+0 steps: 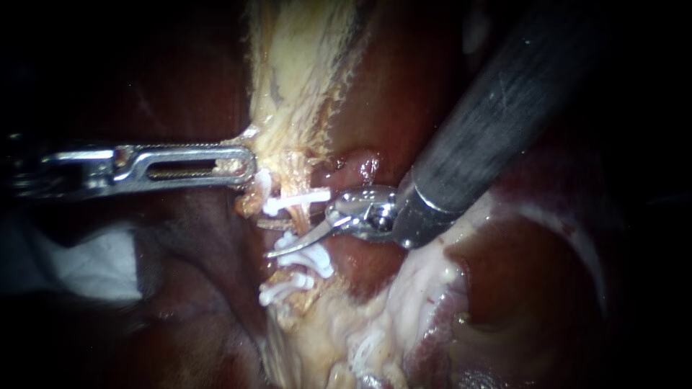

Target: Go to the cutting position right tube

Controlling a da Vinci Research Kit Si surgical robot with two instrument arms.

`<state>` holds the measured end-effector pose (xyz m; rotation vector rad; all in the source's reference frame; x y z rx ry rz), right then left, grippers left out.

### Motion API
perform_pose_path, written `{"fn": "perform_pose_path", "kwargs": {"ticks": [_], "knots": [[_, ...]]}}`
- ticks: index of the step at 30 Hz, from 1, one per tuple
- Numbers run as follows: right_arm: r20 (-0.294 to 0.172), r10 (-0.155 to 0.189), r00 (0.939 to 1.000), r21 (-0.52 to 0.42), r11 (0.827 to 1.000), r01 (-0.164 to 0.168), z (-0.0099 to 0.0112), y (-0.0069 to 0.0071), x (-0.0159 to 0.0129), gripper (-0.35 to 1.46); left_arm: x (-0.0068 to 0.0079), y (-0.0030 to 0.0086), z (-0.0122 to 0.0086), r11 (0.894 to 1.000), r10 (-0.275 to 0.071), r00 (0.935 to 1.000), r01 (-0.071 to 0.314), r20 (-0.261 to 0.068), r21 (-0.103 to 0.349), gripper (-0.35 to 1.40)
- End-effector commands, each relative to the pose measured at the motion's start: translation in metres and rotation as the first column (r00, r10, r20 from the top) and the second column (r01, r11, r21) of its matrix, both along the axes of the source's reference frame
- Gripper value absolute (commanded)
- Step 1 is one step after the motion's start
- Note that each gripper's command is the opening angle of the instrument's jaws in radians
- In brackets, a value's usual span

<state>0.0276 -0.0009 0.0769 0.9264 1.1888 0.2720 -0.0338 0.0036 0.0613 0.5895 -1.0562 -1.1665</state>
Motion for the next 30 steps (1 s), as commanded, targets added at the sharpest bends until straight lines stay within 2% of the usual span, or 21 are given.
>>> {"fn": "perform_pose_path", "kwargs": {"ticks": [1,30], "knots": [[0.001,-0.002,1.0000,0.000,1.000,0.002,0.0001,0.0001,-0.0001,0.13,0.0000,0.0000,0.0000,1.000,0.000,1.0000,0.000,-0.001,0.000,-0.35],[0.000,-0.003,1.0000,0.000,1.000,0.003,0.0002,0.0002,-0.0004,0.13,-0.0001,0.0000,0.0001,1.000,-0.001,1.0000,0.001,-0.001,0.000,-0.35]]}}
